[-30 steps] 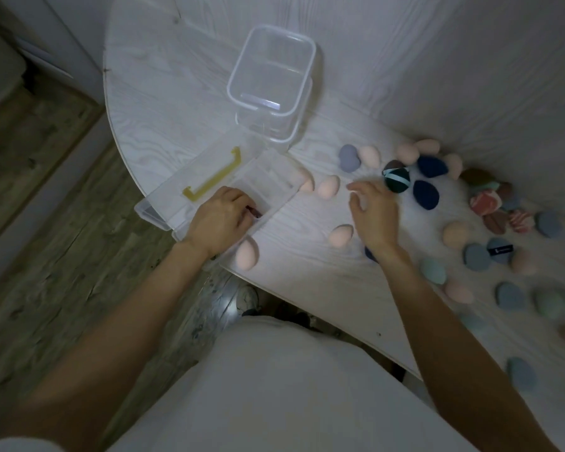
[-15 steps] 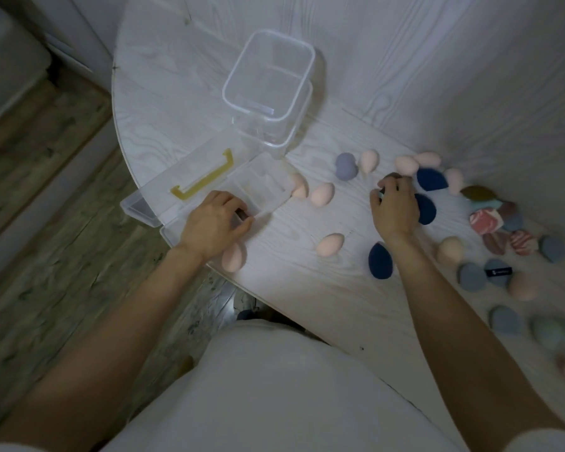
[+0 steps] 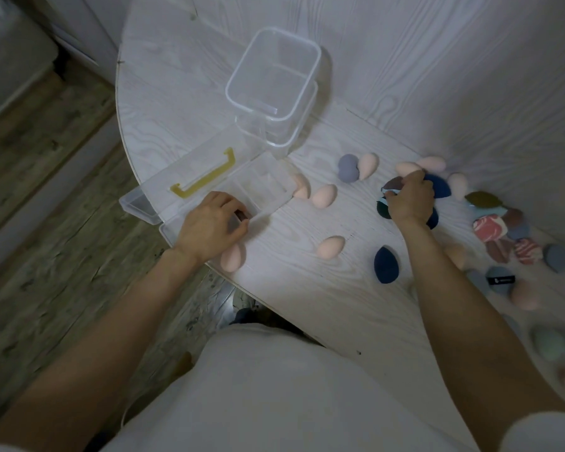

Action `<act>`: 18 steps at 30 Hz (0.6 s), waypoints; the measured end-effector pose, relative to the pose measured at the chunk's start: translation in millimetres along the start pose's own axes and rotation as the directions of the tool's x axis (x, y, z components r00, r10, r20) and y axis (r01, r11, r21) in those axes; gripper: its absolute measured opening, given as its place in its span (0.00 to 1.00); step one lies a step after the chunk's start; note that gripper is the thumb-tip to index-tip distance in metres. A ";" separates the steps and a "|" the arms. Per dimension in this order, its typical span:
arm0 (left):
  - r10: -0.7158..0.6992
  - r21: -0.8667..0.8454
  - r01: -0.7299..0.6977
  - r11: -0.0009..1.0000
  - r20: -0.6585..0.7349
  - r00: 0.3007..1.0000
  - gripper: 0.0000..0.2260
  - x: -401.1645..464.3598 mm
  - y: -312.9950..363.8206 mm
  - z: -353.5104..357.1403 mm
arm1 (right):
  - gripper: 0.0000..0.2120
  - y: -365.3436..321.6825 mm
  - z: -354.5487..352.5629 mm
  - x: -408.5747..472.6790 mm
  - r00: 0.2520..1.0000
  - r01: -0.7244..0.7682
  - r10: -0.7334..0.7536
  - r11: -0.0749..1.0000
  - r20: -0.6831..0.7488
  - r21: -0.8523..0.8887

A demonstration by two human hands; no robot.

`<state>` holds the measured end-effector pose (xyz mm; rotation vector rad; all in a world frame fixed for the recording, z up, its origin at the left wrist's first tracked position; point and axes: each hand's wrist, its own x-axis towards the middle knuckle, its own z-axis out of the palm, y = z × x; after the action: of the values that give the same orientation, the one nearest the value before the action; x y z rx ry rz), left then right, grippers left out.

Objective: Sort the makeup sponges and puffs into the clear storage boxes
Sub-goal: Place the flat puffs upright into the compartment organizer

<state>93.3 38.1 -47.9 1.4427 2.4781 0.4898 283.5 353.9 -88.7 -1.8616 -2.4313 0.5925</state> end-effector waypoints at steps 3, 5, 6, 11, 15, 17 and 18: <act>0.021 0.025 -0.021 0.999 0.017 1.000 0.20 -0.3 -3.6 -1.1 | 0.23 -2.2 -8.4 -10.9 1.000 0.012 -0.016 0.981 0.020 0.195; 0.030 0.027 -0.031 0.999 0.039 0.999 0.20 -0.6 -6.1 -1.8 | 0.14 -10.3 -15.6 -26.8 0.995 0.099 -0.091 0.946 -0.040 0.308; 0.033 0.023 -0.034 0.999 0.048 0.998 0.20 -0.7 -7.0 -2.4 | 0.10 -17.0 -19.3 -37.4 0.986 0.165 -0.144 0.932 -0.089 0.323; 0.082 0.031 -0.083 0.996 0.033 0.996 0.17 -1.7 -14.9 -5.3 | 0.04 -74.4 -24.0 -111.7 0.948 0.312 -0.286 0.765 -0.137 0.563; 0.118 0.105 -0.119 0.987 0.018 0.993 0.14 -1.8 -25.6 -7.4 | 0.06 -128.0 3.7 -161.6 0.894 0.333 -0.449 0.670 0.004 0.664; 0.136 0.140 -0.136 0.981 0.011 0.991 0.12 -2.4 -26.7 -7.8 | 0.04 -147.0 18.0 -174.8 0.851 0.446 -0.524 0.686 -0.034 0.575; 0.143 0.154 -0.143 0.978 0.007 0.990 0.11 -3.0 -26.5 -6.9 | 0.04 -153.7 23.2 -179.0 0.829 0.498 -0.557 0.699 -0.047 0.514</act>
<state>71.3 22.1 -52.0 1.6895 2.4740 0.3324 186.9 146.9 -25.2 -0.8829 -2.3744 1.1575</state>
